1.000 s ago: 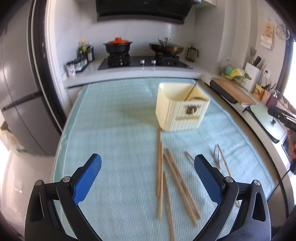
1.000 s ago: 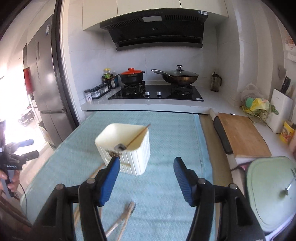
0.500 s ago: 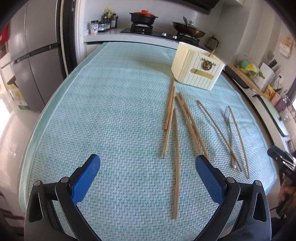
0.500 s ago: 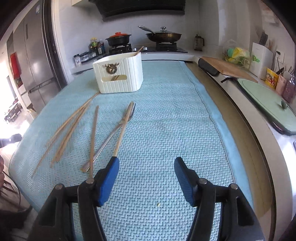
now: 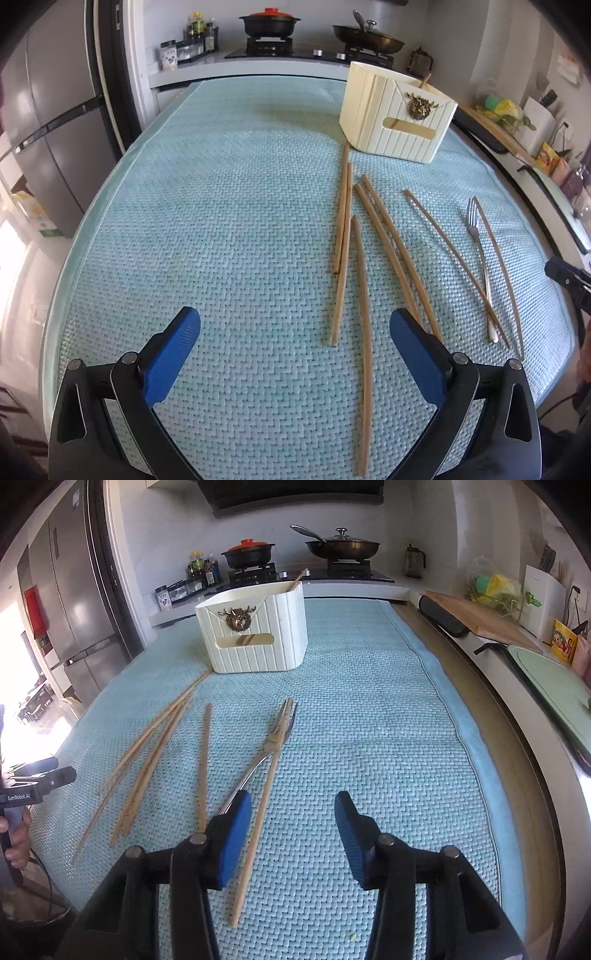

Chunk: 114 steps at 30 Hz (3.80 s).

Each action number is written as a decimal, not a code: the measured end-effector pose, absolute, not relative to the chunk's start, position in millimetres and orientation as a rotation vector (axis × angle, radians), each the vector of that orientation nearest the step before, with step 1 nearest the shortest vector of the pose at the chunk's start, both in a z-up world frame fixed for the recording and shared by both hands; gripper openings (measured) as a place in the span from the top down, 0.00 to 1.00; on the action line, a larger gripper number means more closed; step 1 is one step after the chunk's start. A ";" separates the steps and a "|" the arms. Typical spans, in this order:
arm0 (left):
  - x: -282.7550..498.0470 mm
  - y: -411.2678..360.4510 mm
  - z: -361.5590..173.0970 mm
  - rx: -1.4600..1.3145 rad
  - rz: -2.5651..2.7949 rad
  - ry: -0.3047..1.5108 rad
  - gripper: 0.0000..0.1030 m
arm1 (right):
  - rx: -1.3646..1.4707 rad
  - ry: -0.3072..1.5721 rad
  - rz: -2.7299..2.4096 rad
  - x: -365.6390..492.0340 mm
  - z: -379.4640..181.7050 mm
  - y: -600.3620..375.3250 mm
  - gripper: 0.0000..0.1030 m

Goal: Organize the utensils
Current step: 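Withdraw both open tools from the holder back toward the remaining chopsticks, then grasp a wooden chopstick with the left tool while the right tool grasps another chopstick, then lift both chopsticks over the cream holder and release them into it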

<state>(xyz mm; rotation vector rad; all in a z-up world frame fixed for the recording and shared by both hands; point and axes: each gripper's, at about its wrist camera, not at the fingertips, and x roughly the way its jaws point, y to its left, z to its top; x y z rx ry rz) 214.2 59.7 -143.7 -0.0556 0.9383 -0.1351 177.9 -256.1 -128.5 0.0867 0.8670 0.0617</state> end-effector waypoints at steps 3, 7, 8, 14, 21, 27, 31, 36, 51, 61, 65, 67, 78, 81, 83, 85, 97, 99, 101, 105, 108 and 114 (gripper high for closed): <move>228.0 62.9 -144.6 -0.096 -0.151 0.946 0.01 | 0.104 0.887 0.070 185.1 -133.4 -256.3 0.55; 257.3 61.4 -146.8 -0.098 -0.169 0.965 0.01 | 0.100 0.920 0.089 196.4 -141.6 -252.8 0.55; 265.7 59.1 -147.7 -0.088 -0.174 0.968 0.01 | 0.096 0.927 0.091 199.4 -142.8 -251.6 0.55; 331.3 35.9 -153.5 -0.015 -0.185 0.986 0.01 | 0.114 0.929 0.095 207.3 -143.1 -249.9 0.55; 387.9 13.2 -174.9 0.077 -0.164 1.016 0.02 | 0.136 0.943 0.092 200.9 -145.0 -255.3 0.55; 397.3 3.7 -190.1 0.117 -0.172 1.049 0.01 | 0.159 0.962 0.070 194.5 -148.4 -269.0 0.55; 397.2 11.2 -185.0 0.044 -0.206 1.048 0.02 | 0.169 0.962 0.064 196.2 -149.5 -273.9 0.55; 398.7 26.8 -179.6 -0.026 -0.199 1.025 0.02 | 0.179 0.942 0.075 199.4 -143.6 -271.8 0.55; 385.4 34.4 -183.6 0.112 -0.202 1.046 0.17 | 0.132 1.010 0.135 237.2 -161.3 -257.0 0.55; 446.7 -3.5 -178.1 0.142 -0.252 1.089 0.40 | 0.188 1.106 0.150 314.5 -186.7 -255.4 0.87; 453.3 -11.9 -175.4 0.157 -0.277 1.095 0.85 | 0.207 1.083 0.140 317.2 -179.5 -258.8 0.93; 451.3 -13.6 -175.4 0.142 -0.288 1.095 0.95 | 0.209 1.065 0.149 313.1 -172.8 -258.6 0.93; 393.9 29.4 -117.3 -0.087 -0.307 0.949 0.96 | 0.220 0.910 0.195 257.2 -115.1 -268.9 0.93; 357.6 40.0 -79.9 -0.117 -0.326 0.850 0.96 | 0.212 0.874 0.207 248.0 -95.5 -269.9 0.93; 332.6 48.5 -56.8 -0.140 -0.341 0.784 0.96 | 0.200 0.851 0.215 238.0 -84.9 -268.9 0.93; 317.2 59.4 -38.2 -0.162 -0.346 0.727 0.96 | 0.194 0.833 0.223 228.3 -75.9 -266.4 0.93; 255.5 84.8 24.8 -0.262 -0.367 0.474 0.96 | 0.113 0.684 0.236 200.4 -19.3 -251.9 0.93; 255.5 82.7 34.4 -0.258 -0.372 0.455 0.96 | 0.097 0.653 0.235 204.9 -7.5 -250.6 0.93; 257.4 81.7 43.1 -0.260 -0.376 0.446 0.96 | 0.091 0.626 0.236 210.3 2.8 -250.0 0.93; 271.9 76.7 58.6 -0.261 -0.386 0.439 0.96 | 0.083 0.587 0.242 226.9 22.4 -250.7 0.93; 291.5 71.7 68.6 -0.263 -0.400 0.439 0.96 | 0.080 0.558 0.240 245.4 37.0 -252.0 0.94; 347.3 56.6 95.9 -0.276 -0.417 0.443 0.96 | 0.074 0.492 0.224 298.6 71.7 -256.6 0.93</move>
